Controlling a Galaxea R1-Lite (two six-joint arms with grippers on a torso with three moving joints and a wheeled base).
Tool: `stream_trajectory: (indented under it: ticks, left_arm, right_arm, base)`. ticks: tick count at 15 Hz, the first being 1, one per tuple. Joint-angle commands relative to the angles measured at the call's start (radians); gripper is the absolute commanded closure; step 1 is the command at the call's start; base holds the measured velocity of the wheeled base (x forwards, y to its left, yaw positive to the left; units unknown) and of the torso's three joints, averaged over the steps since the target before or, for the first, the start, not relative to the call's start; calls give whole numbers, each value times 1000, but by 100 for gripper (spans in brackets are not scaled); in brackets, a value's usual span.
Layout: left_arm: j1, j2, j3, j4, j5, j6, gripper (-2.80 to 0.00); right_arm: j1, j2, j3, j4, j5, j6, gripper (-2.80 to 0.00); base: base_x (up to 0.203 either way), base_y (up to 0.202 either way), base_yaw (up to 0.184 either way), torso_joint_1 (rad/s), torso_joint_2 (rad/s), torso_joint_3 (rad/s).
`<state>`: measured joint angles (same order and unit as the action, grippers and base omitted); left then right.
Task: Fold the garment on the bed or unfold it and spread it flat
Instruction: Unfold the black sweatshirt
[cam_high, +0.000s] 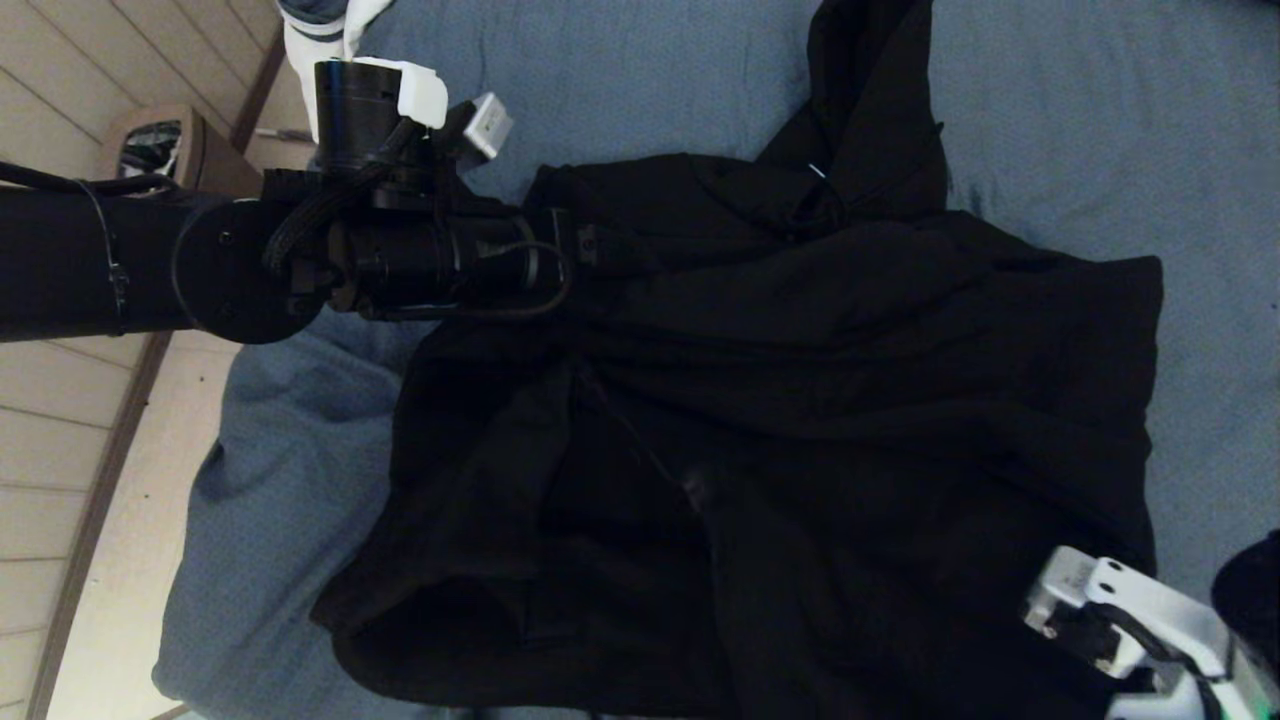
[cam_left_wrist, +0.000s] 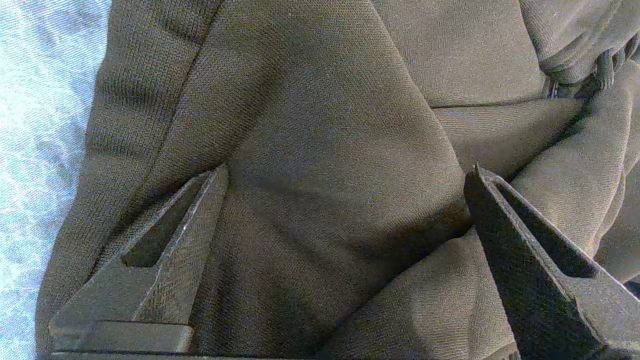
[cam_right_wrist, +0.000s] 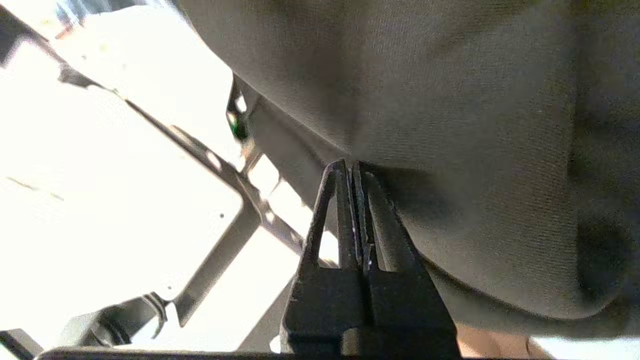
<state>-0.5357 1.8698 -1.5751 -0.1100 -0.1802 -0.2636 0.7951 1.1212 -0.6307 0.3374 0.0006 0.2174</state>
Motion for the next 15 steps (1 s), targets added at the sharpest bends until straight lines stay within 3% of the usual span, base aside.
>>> stream_trajectory:
  ticks: [1, 7, 12, 15]
  left_arm:
    - [0, -8, 11, 0, 0, -5, -280]
    - [0, -74, 100, 0, 1, -6, -280]
    - [-1, -99, 136, -1, -1, -6, -280]
    - [-1, -97, 127, 1, 1, -6, -280]
  right_arm:
    - [-23, 0, -73, -4, -5, 0, 0]
    - [-213, 243, -465, -10, -7, -44, 0]
    - [-235, 449, -653, -65, -6, -48, 0]
    - [-226, 409, -633, -58, -5, -47, 0]
  base:
    - [0, 0, 0, 0, 0, 0]
    - [0, 0, 0, 0, 0, 0]
    - [0, 0, 0, 0, 0, 0]
    - [0, 0, 0, 0, 0, 0]
